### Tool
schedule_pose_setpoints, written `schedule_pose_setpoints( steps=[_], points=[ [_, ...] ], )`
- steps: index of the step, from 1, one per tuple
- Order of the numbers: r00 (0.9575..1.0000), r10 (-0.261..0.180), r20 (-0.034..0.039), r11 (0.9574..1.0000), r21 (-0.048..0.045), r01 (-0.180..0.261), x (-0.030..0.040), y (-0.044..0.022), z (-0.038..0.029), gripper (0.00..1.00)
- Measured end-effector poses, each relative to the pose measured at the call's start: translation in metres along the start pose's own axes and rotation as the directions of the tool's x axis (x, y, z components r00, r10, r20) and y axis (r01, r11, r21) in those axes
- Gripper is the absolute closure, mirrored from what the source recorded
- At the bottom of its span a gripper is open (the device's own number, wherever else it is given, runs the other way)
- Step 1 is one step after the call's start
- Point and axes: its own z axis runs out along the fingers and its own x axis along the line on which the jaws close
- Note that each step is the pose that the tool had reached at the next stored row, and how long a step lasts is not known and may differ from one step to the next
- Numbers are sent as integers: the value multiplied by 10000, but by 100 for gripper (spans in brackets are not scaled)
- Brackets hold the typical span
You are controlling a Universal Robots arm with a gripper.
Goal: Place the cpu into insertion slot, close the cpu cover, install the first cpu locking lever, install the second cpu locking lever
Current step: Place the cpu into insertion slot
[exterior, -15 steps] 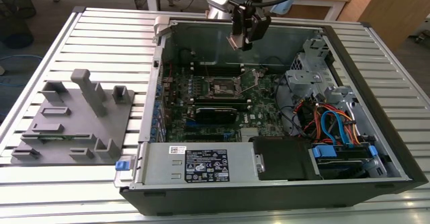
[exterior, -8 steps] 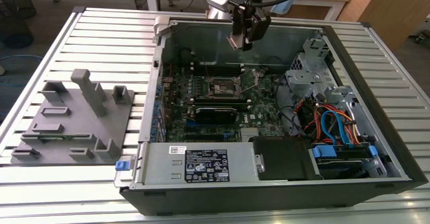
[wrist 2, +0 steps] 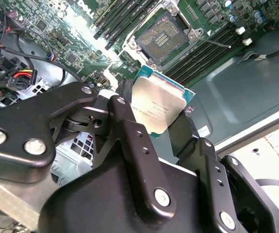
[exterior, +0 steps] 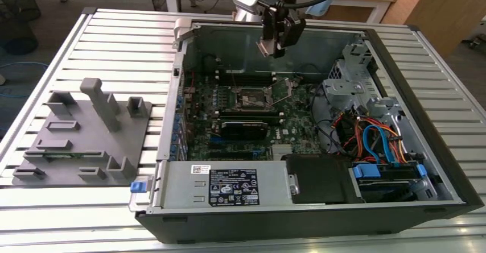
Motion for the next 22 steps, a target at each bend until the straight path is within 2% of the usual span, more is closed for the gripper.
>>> schedule_pose_setpoints(
  steps=[6,13,22],
  points=[
    [9980,634,58,9980,-11,-634,-1,-4,35,46],
    [9885,1506,131,9886,-37,-1506,0,-9,73,46],
    [9871,1595,139,9872,-40,-1594,1,-15,81,46]
  ],
)
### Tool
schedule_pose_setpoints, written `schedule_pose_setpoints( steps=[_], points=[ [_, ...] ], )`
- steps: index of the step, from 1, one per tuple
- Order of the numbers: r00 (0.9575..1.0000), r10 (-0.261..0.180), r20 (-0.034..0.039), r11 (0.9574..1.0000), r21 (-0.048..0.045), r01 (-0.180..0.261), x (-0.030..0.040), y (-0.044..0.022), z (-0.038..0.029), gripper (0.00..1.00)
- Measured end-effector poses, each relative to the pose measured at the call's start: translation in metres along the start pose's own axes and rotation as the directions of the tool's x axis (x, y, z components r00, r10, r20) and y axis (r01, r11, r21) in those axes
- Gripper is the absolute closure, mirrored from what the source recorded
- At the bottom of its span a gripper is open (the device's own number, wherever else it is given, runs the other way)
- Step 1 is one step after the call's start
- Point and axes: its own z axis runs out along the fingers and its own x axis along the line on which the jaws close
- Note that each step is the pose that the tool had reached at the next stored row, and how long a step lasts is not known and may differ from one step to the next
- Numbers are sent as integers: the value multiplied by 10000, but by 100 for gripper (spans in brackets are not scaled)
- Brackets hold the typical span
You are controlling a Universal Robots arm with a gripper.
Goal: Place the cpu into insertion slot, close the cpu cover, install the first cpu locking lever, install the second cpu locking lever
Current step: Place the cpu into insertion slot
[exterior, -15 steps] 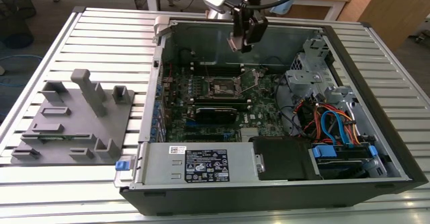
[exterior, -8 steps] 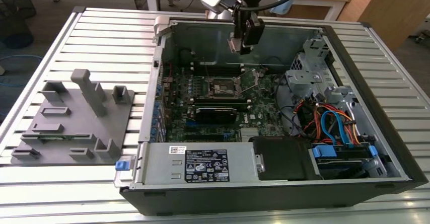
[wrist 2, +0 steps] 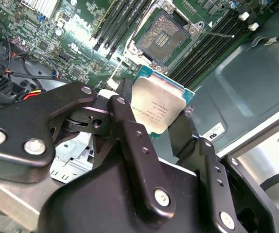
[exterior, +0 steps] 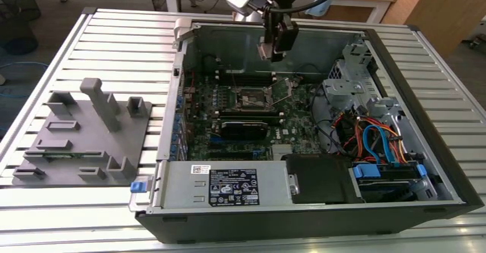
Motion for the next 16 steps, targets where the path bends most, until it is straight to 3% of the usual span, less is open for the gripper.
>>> schedule_pose_setpoints(
  steps=[16],
  points=[
    [10000,20,2,10000,0,-20,0,-15,66,46]
  ],
)
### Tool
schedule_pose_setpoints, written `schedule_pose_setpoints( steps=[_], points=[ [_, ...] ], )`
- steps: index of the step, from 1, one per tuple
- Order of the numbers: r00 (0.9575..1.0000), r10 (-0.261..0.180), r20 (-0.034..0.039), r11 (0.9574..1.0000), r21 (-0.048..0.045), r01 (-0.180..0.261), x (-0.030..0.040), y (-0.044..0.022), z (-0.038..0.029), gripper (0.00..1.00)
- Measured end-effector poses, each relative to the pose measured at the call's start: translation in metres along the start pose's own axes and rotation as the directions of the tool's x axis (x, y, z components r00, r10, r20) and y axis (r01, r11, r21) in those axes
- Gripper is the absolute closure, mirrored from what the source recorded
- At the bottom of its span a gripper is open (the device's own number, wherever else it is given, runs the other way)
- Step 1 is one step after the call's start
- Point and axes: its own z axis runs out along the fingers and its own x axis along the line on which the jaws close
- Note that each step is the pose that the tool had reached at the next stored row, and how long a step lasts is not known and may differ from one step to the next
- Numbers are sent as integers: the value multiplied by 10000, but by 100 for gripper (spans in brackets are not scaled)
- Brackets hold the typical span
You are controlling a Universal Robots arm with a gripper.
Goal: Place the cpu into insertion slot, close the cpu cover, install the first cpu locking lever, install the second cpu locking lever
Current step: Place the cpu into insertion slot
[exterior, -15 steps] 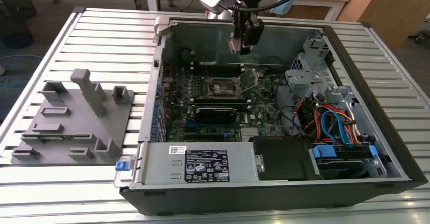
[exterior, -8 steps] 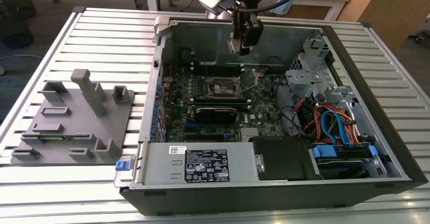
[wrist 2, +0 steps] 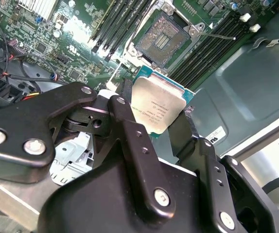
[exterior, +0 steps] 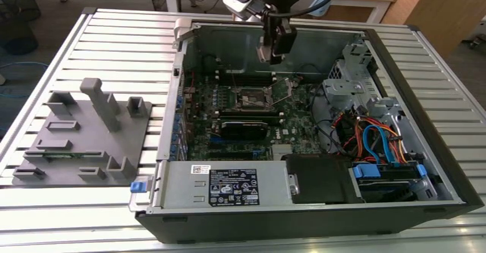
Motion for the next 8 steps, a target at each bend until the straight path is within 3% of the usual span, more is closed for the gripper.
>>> schedule_pose_setpoints(
  steps=[8],
  points=[
    [10000,1,0,10000,0,-1,0,-1,10,46]
  ],
)
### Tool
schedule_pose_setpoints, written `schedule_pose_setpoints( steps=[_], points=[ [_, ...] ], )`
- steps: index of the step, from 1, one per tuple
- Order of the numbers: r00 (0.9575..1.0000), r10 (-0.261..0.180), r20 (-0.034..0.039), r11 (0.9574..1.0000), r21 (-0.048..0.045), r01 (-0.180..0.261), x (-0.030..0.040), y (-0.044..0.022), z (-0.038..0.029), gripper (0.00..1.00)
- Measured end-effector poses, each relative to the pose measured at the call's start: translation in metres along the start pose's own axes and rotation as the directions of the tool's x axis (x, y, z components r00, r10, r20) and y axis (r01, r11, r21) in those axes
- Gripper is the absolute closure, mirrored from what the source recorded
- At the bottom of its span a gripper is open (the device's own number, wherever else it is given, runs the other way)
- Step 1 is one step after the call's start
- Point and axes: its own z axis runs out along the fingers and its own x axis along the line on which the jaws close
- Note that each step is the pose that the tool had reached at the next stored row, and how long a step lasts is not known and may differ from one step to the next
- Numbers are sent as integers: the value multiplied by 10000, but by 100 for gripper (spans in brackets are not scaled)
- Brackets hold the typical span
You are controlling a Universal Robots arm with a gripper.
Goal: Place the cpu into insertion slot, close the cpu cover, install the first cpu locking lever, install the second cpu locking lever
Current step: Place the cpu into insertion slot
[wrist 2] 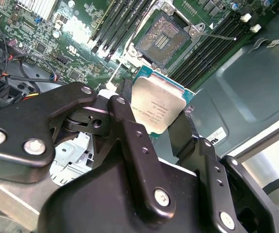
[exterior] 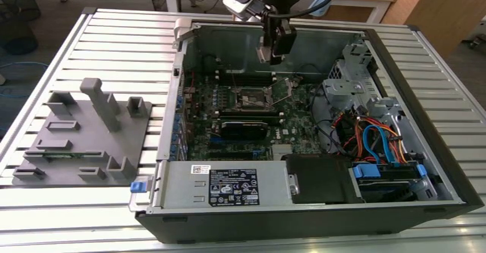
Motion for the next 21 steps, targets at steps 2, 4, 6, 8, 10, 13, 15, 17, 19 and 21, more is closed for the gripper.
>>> schedule_pose_setpoints(
  steps=[2,4,6,8,10,13,15,17,19,21],
  points=[
    [10000,0,-1,10000,0,0,0,0,1,46],
    [10000,0,0,10000,-1,0,0,0,1,46],
    [10000,0,-3,10000,-2,0,0,0,6,46],
    [10000,10,-1,10000,-2,-10,-1,-2,20,46],
    [9999,112,10,9999,-3,-112,2,-6,46,46],
    [9992,396,32,9992,4,-396,4,-8,84,46],
    [9983,576,54,9983,30,-577,10,-10,111,46],
    [9978,657,60,9978,57,-657,21,-16,140,46],
    [9975,699,62,9975,58,-699,34,-28,175,46],
    [9972,747,66,9972,57,-748,47,-37,213,46]
  ],
)
